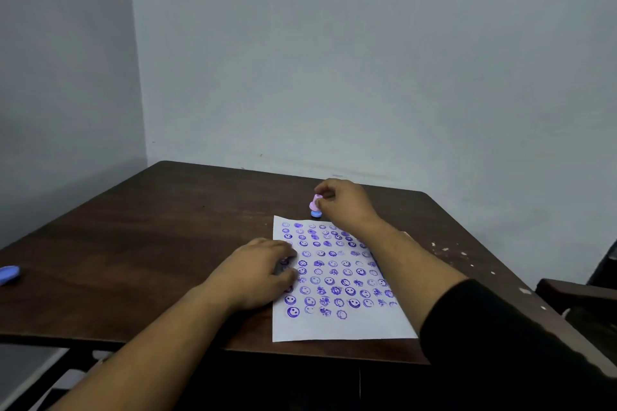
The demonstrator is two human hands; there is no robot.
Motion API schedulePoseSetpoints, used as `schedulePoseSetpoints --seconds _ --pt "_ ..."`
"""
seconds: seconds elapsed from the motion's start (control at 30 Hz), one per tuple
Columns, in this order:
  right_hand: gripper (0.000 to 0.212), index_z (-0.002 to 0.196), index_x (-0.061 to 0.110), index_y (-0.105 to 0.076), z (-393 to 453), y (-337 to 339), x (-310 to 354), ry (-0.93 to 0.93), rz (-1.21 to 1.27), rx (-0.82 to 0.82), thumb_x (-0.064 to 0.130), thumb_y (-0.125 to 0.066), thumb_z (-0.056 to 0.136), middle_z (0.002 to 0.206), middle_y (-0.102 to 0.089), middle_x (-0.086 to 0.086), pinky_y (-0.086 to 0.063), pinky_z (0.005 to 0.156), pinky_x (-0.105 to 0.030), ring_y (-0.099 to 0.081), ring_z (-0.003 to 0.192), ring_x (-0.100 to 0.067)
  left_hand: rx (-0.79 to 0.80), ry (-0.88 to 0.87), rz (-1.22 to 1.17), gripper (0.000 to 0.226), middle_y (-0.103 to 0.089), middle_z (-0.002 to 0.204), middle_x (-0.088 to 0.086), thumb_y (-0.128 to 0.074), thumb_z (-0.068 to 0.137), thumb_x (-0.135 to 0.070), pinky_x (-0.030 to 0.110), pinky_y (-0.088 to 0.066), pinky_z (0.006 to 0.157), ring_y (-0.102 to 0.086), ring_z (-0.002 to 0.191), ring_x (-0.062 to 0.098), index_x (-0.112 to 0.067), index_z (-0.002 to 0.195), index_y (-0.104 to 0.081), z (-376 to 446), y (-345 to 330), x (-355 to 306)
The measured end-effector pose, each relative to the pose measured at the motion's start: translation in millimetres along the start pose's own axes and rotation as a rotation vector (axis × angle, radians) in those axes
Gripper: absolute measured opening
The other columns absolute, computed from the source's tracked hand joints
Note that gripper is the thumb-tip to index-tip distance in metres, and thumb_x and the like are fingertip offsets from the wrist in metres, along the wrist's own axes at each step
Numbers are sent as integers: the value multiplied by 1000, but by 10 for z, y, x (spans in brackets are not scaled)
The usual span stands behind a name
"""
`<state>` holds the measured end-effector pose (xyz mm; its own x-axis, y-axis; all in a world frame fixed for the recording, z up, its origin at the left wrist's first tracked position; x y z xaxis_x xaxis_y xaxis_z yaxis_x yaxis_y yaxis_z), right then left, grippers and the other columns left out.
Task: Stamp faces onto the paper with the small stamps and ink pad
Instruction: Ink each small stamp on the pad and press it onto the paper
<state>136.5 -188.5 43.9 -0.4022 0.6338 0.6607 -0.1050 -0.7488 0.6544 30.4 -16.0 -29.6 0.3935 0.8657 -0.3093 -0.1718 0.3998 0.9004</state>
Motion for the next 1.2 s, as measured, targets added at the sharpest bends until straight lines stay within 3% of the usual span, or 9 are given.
schedulePoseSetpoints --seconds 0.13,0.37,0.67,0.73,0.87,0.97,1.07,1.13,1.2 --pt "14 108 17 -75 249 -224 -15 -15 -122 57 13 -69 96 97 -82 4 -64 87 -38 -79 85 -14 -5 -2 -2 50 -59 137 -15 -51 91 -54 29 -38 105 -46 128 10 -30 135 -57 9 4 5" --pt "13 96 21 -71 486 -536 -30 44 -342 112 14 -60 94 90 -77 11 -60 90 -41 -72 90 -16 -13 -12 8 49 -59 136 -12 -50 91 -53 31 -39 105 -48 127 14 -29 134 -58 1 10 -2" --pt "40 129 34 -70 695 -541 -19 -7 -479 152 25 -71 91 123 -77 12 -33 120 -45 -70 114 -17 4 -16 20 53 -56 141 -11 -48 92 -53 32 -36 109 -45 129 13 -27 137 -56 0 -9 11" --pt "38 127 36 -71 698 -504 -22 -56 -426 183 23 -72 91 113 -77 17 -37 115 -42 -72 92 -13 6 -19 25 52 -57 140 -10 -48 92 -53 33 -36 109 -46 129 15 -27 137 -56 -6 -12 11" --pt "28 113 39 -76 670 -468 -51 -107 -382 240 21 -71 93 52 -67 23 -39 90 -33 -69 73 -9 14 -22 37 54 -57 141 -9 -47 92 -54 35 -37 110 -46 130 16 -26 138 -55 -13 -14 12" --pt "21 105 36 -79 654 -468 -55 -108 -355 265 22 -75 90 43 -59 31 -39 76 -28 -63 62 -6 17 -18 37 54 -56 142 -9 -47 92 -54 33 -36 109 -45 130 15 -26 138 -54 -8 -17 1" --pt "17 98 36 -80 646 -486 -88 -98 -367 263 22 -77 89 49 -66 21 -45 89 -32 -66 78 -10 21 -16 38 54 -55 143 -9 -47 93 -54 34 -36 110 -44 131 15 -26 139 -54 -12 -19 -5" --pt "15 94 38 -80 650 -492 -123 -96 -377 258 24 -78 88 67 -72 19 -47 102 -36 -68 99 -16 21 -15 36 54 -55 143 -9 -47 93 -53 35 -36 110 -44 131 15 -26 139 -54 -10 -15 -6" --pt "14 95 36 -80 666 -505 -151 -88 -381 260 24 -79 86 84 -76 18 -42 113 -40 -71 100 -13 18 -18 37 53 -55 143 -9 -47 93 -53 35 -36 110 -44 131 15 -26 138 -54 -9 -13 -11"
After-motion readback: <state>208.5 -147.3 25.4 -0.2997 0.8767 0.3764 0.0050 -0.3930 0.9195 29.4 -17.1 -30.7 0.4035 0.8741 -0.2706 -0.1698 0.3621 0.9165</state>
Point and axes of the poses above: each hand's wrist, its own z-axis towards the middle knuckle, its own y-axis out of the back of the hand, x = y × z, the point moved 6 cm from there along z, towards the middle knuckle
